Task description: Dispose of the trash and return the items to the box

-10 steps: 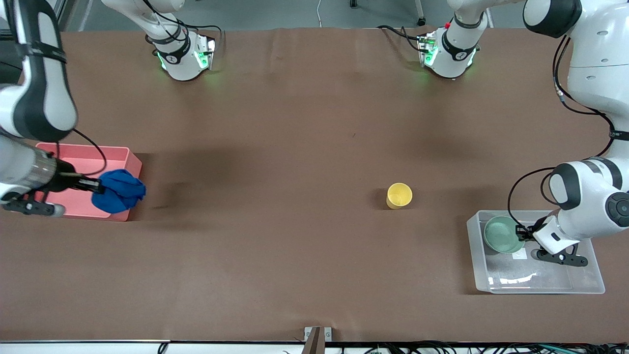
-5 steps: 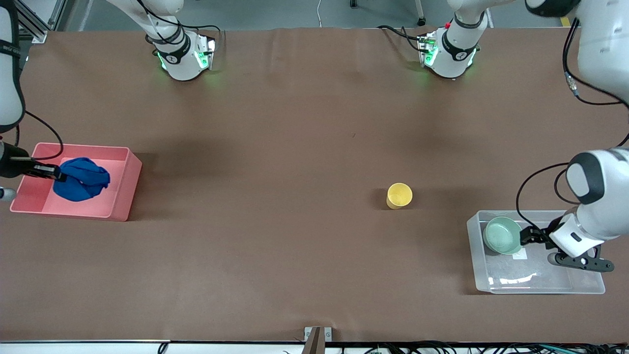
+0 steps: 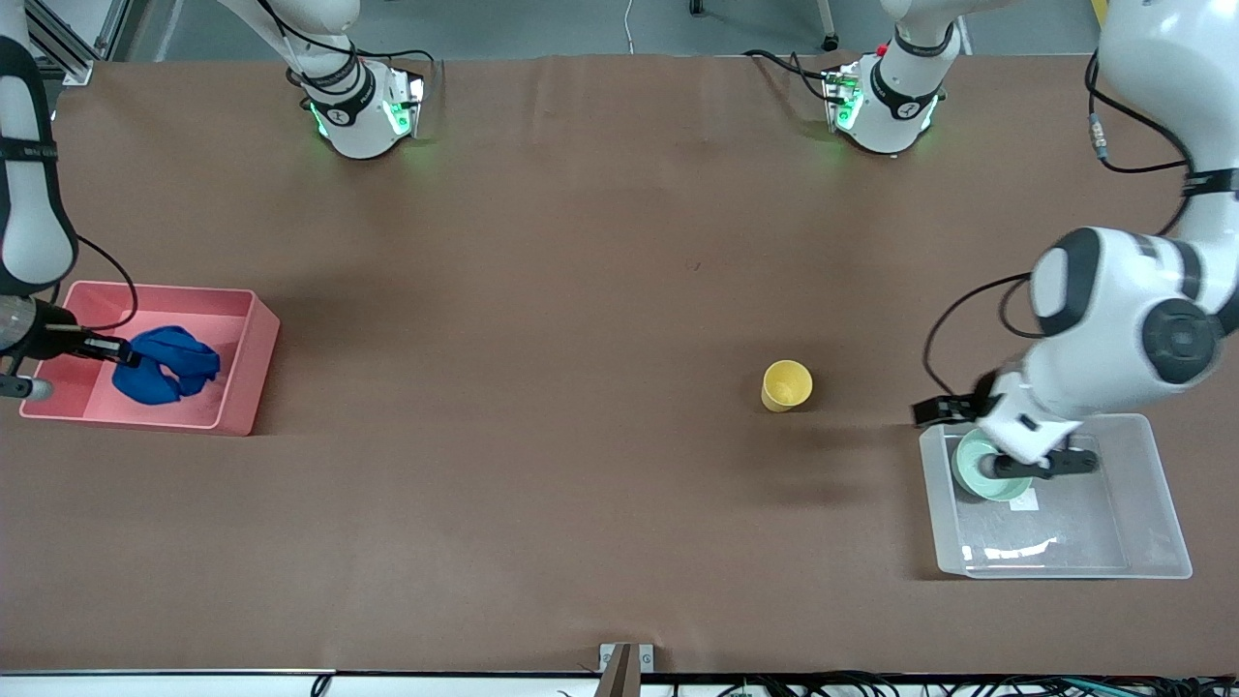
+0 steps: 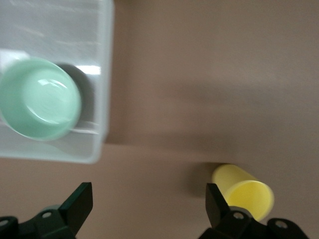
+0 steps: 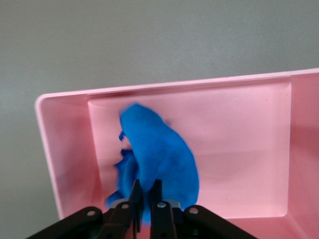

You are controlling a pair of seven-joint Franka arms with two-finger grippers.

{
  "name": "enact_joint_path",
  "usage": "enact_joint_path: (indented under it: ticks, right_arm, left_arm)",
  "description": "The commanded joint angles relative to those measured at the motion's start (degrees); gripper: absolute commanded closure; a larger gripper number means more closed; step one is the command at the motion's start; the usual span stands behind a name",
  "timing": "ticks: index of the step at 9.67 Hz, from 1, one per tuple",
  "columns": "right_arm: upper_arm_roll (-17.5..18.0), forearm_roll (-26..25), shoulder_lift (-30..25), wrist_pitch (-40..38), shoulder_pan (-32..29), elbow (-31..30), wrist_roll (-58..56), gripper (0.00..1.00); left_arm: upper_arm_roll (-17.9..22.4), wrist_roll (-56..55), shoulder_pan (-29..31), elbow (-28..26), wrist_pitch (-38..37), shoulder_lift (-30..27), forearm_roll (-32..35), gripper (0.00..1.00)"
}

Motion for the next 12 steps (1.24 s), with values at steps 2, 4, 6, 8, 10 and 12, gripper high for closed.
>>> enact_joint_path:
  ticks: [2, 4, 6, 8, 10, 12]
  right_arm:
    - [1.30, -2.79, -2.17, -0.58, 0.33, 3.91, -0.08, 0.00]
    - [1.31, -3.51, -7.16, -1.81, 4.01, 4.99, 0.62, 0.00]
    - [1.39, -3.94, -11.91, -4.87, 6.91, 6.30, 0.62, 0.00]
    - [1.48, -5.78, -14.21, -14.85, 9.29, 12.07, 1.75, 0.00]
    - [1.48, -8.06, -15.36, -25.76, 11.75, 18.50, 4.92, 0.00]
    - [1.66, -8.25, -19.30, -29.31, 13.60, 18.53, 6.85, 0.00]
  left_arm:
    - [-0.79, -18.29, -6.54, -7.71, 7.98, 1.64, 7.67, 0.01]
    - [-0.79, -24.39, -9.70, -10.00, 10.71, 3.40, 8.13, 0.08]
    - [-0.79, -25.03, -9.54, -12.46, 12.39, 4.46, 8.13, 0.18]
    - [-0.79, -25.12, -9.37, -13.79, 12.58, 4.81, 8.13, 0.35]
    - [-0.79, -25.29, -9.28, -13.36, 12.66, 6.21, 8.13, 0.71]
    - [-0.71, -25.38, -9.10, -12.22, 12.58, 5.79, 8.13, 1.00]
